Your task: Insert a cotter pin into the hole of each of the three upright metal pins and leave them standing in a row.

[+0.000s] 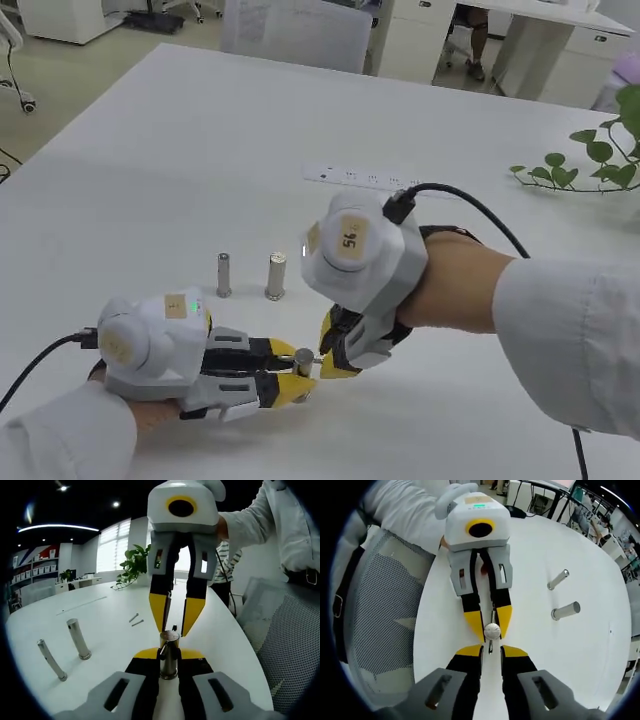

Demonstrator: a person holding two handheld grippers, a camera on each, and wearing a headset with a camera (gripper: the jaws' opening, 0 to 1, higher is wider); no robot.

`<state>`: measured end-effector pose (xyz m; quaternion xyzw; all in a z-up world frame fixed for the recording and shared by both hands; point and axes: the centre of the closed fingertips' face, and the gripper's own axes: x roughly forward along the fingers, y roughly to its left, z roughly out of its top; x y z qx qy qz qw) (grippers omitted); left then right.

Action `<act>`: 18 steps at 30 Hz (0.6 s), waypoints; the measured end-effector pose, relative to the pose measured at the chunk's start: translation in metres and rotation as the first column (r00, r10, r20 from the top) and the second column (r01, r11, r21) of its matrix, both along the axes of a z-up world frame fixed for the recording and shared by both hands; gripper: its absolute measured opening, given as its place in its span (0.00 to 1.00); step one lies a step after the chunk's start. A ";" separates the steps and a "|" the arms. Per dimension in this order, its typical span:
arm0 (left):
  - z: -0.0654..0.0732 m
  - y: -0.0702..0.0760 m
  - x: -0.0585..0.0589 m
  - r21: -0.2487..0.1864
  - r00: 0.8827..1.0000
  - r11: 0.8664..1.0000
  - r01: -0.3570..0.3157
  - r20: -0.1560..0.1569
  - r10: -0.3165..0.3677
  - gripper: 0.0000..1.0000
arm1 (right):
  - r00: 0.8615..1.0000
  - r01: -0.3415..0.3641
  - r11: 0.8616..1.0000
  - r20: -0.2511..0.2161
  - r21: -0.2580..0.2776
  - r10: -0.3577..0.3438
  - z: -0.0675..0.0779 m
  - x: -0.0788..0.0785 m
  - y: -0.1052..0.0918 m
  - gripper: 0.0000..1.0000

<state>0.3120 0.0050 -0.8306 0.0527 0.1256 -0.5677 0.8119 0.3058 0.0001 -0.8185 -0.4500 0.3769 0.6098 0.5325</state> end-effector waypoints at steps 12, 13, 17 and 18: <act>0.000 -0.001 0.002 0.001 1.000 1.000 0.000 -0.001 0.000 0.11 | 0.999 0.033 0.999 -0.013 0.027 -0.032 -0.004 0.000 -0.012 0.12; 0.000 -0.001 0.002 0.001 1.000 1.000 0.000 -0.001 0.000 0.11 | 0.999 0.033 0.999 -0.013 0.028 -0.033 -0.004 0.000 -0.011 0.11; 0.000 -0.001 0.002 0.001 1.000 1.000 0.000 -0.001 0.000 0.11 | 1.000 0.030 0.999 -0.007 0.043 -0.030 -0.003 0.000 -0.006 0.09; 0.000 -0.001 0.002 0.002 1.000 1.000 0.000 0.000 0.000 0.11 | 1.000 0.027 0.999 -0.002 0.045 -0.027 -0.003 0.001 -0.006 0.07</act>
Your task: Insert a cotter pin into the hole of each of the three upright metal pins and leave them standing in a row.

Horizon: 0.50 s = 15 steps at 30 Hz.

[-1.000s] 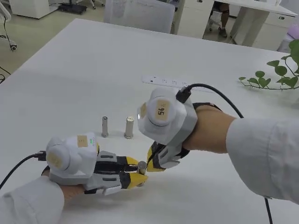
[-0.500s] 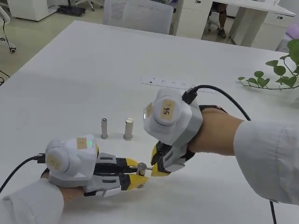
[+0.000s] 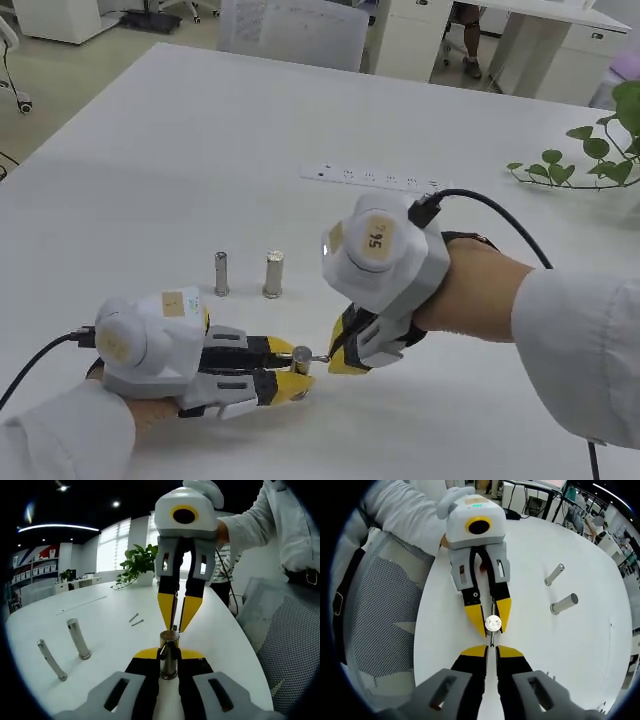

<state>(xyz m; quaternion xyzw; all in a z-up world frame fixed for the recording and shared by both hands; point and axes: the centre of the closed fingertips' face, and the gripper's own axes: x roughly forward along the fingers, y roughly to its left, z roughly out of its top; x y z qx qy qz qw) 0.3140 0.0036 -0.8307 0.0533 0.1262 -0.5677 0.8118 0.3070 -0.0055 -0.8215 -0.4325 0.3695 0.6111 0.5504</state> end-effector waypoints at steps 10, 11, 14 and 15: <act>0.000 0.000 -0.001 -0.001 1.000 1.000 -0.001 -0.001 0.001 0.11 | 1.000 -0.026 1.000 0.014 0.003 0.026 -0.001 -0.004 0.010 0.05; 0.000 0.000 -0.002 0.000 1.000 1.000 -0.001 0.000 0.001 0.11 | 0.999 -0.031 0.999 0.015 0.004 0.031 -0.002 -0.004 0.011 0.05; 0.000 0.000 -0.002 0.000 1.000 1.000 -0.002 -0.001 0.002 0.11 | 0.999 -0.032 0.999 0.015 0.002 0.032 -0.001 -0.004 0.011 0.06; 0.000 0.000 -0.002 0.000 1.000 1.000 -0.002 0.000 0.002 0.11 | 1.000 -0.024 1.000 0.009 0.007 0.024 -0.001 -0.005 0.011 0.06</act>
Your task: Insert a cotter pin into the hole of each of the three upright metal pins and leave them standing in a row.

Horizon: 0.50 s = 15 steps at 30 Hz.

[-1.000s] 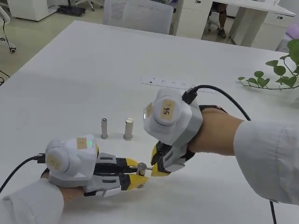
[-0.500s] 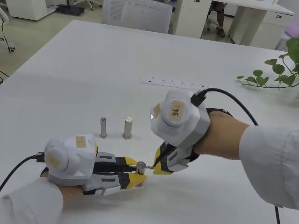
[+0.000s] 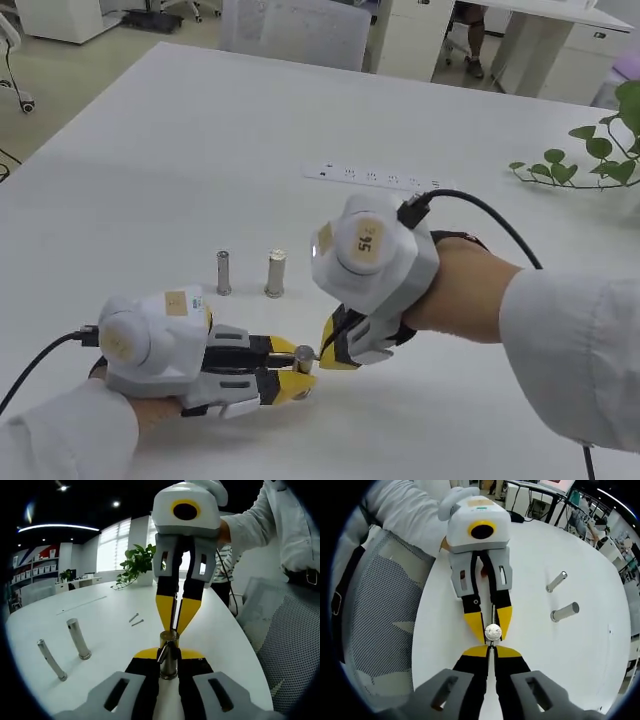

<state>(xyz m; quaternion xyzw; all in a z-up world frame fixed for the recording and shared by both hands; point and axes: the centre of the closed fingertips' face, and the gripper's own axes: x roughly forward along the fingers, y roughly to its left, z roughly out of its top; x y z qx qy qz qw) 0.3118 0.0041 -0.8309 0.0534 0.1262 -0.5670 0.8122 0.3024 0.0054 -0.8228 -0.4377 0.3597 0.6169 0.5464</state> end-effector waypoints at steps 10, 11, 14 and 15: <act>0.000 0.001 0.000 -0.002 1.000 1.000 0.000 -0.003 0.000 0.11 | 0.993 0.114 0.991 -0.029 0.070 -0.112 0.006 0.000 -0.014 0.19; 0.000 0.001 0.000 -0.002 1.000 1.000 -0.001 -0.004 0.001 0.11 | 0.991 0.133 0.988 -0.046 0.079 -0.129 0.006 -0.002 -0.016 0.19; 0.000 0.001 0.000 -0.001 1.000 1.000 -0.002 -0.004 0.002 0.11 | 0.975 0.209 0.970 -0.099 0.127 -0.198 0.005 -0.006 -0.019 0.20; 0.000 0.001 0.000 -0.001 1.000 1.000 -0.002 -0.004 0.002 0.11 | 0.970 0.231 0.962 -0.113 0.145 -0.216 0.005 -0.006 -0.020 0.22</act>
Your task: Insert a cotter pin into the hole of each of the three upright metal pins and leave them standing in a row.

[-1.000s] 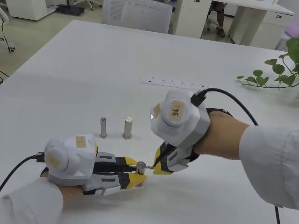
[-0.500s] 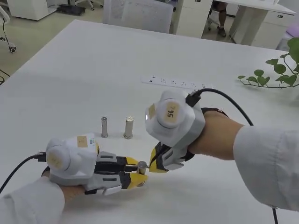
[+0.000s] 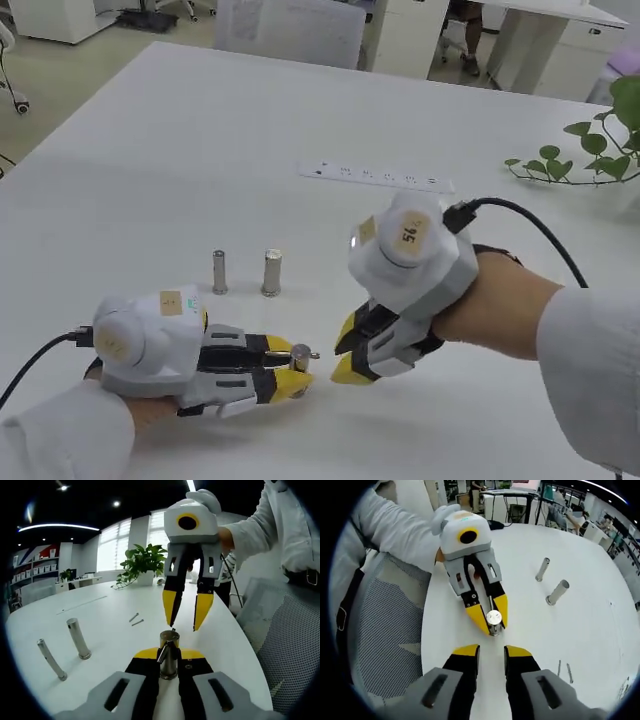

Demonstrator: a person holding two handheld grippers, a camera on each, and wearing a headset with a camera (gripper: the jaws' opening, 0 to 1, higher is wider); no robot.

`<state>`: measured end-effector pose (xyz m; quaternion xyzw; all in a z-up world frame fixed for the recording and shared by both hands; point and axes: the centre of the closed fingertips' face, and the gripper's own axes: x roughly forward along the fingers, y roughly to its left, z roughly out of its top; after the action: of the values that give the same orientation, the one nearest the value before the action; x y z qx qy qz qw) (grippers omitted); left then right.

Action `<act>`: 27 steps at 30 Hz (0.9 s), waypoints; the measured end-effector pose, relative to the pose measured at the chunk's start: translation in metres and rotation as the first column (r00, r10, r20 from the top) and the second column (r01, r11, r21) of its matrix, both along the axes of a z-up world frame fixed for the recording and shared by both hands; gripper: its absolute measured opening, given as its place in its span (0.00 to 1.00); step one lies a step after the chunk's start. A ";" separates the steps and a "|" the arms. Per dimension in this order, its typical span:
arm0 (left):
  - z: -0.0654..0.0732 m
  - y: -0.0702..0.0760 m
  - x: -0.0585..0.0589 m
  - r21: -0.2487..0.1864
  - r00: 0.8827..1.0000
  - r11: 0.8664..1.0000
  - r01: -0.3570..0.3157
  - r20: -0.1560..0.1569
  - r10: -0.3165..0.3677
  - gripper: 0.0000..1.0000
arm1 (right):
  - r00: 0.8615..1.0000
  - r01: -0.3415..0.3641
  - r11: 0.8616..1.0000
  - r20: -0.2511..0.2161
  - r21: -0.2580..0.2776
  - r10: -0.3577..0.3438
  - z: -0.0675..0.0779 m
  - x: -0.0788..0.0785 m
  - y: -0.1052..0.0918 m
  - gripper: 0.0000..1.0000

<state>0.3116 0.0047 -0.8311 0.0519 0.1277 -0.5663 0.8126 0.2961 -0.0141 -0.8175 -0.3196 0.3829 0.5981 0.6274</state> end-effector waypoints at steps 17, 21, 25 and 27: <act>0.001 0.001 0.001 0.005 1.000 1.000 -0.003 -0.001 0.003 0.11 | 0.984 0.177 0.940 -0.041 0.292 -0.172 0.020 -0.016 -0.007 0.46; 0.002 -0.001 0.000 0.006 1.000 1.000 0.000 0.000 0.000 0.11 | 0.982 0.184 0.922 -0.025 0.341 -0.187 0.027 -0.022 -0.012 0.46; 0.004 -0.002 -0.001 0.008 1.000 1.000 0.001 -0.001 -0.001 0.11 | 0.977 0.199 0.893 -0.014 0.403 -0.212 0.038 -0.025 -0.014 0.50; 0.005 -0.003 -0.002 0.009 1.000 1.000 0.004 0.000 -0.004 0.11 | 0.975 0.201 0.883 0.002 0.424 -0.223 0.042 -0.027 -0.014 0.52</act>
<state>0.3098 0.0018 -0.8266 0.0558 0.1304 -0.5672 0.8113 0.2692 -0.0286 -0.7758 -0.1482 0.2613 0.5860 0.7526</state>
